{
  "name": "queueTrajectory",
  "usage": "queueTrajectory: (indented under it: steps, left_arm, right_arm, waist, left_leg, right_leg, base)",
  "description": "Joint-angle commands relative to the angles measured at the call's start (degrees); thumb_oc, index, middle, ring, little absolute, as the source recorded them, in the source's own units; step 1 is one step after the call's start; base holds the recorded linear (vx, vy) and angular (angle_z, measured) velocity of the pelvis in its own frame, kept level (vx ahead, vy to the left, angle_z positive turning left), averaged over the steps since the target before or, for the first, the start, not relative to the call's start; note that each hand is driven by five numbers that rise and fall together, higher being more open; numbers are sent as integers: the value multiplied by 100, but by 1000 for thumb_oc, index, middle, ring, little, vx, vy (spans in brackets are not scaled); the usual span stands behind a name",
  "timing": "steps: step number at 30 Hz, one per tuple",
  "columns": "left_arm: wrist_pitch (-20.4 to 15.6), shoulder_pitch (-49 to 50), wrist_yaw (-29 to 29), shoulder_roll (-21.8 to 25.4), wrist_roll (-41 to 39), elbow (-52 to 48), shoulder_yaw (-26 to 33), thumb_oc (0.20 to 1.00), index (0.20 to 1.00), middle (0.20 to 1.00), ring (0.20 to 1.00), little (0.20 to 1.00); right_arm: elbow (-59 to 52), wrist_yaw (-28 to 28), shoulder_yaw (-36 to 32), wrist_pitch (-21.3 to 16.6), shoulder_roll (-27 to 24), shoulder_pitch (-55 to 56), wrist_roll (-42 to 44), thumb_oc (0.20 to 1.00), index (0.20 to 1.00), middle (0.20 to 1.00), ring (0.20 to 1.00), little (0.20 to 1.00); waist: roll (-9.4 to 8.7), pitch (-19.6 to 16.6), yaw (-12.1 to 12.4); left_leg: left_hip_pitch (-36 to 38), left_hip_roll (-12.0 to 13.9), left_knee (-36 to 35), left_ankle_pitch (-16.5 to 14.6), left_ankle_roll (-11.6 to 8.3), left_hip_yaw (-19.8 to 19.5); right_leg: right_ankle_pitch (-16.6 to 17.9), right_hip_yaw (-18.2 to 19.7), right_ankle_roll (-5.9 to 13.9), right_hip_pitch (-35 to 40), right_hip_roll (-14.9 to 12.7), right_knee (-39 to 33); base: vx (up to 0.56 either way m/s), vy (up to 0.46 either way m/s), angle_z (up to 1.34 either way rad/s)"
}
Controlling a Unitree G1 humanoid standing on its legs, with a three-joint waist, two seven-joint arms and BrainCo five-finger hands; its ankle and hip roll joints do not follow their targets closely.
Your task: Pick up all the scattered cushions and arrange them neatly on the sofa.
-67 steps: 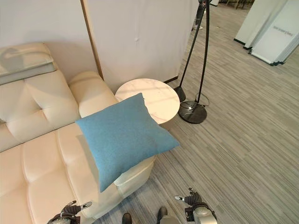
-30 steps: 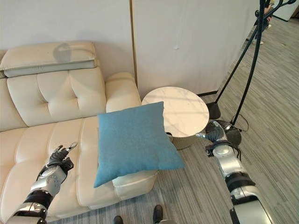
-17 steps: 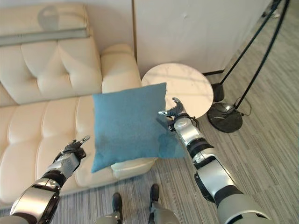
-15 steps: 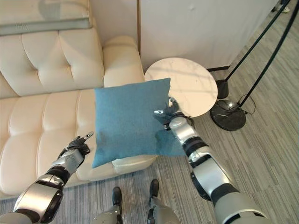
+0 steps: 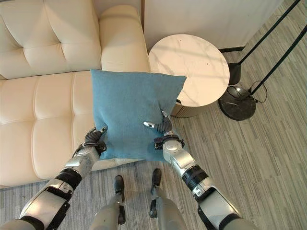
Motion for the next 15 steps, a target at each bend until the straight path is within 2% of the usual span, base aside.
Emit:
queueTrajectory:
  steps: [1, 9, 15]
  left_arm:
    - [-37, -786, -354, -631, 492, -263, -729, 200, 200, 200, 200, 200]
    - [-44, -506, -440, -796, 507, -627, -1020, 200, 200, 200, 200, 200]
    - [-116, 32, -285, -910, 382, -1265, -915, 200, 200, 200, 200, 200]
  right_arm:
    - [95, 1159, 854, 113, 941, -514, 505, 200, 200, 200, 200, 200]
    - [35, 1259, 998, 121, 1013, -675, 284, 200, 200, 200, 200, 200]
    - [-342, 1219, 851, 171, 1081, -299, 88, 200, 200, 200, 200, 200]
  waist:
    - [-32, 198, 156]
    - [-143, 98, 232]
    - [-148, -129, 302]
  left_leg:
    - [9, -117, -39, -322, -77, -55]
    - [107, -122, -39, -392, -26, -64]
    - [336, -204, -39, -534, 98, -79]
  right_leg:
    - [-833, 222, 469, 333, -267, 30]
    - [-804, 277, 500, 400, -272, -12]
    - [-822, 296, 546, 597, -338, 21]
  base:
    - [0, 0, 0]
    - [0, 0, 0]
    - [-15, 46, -3]
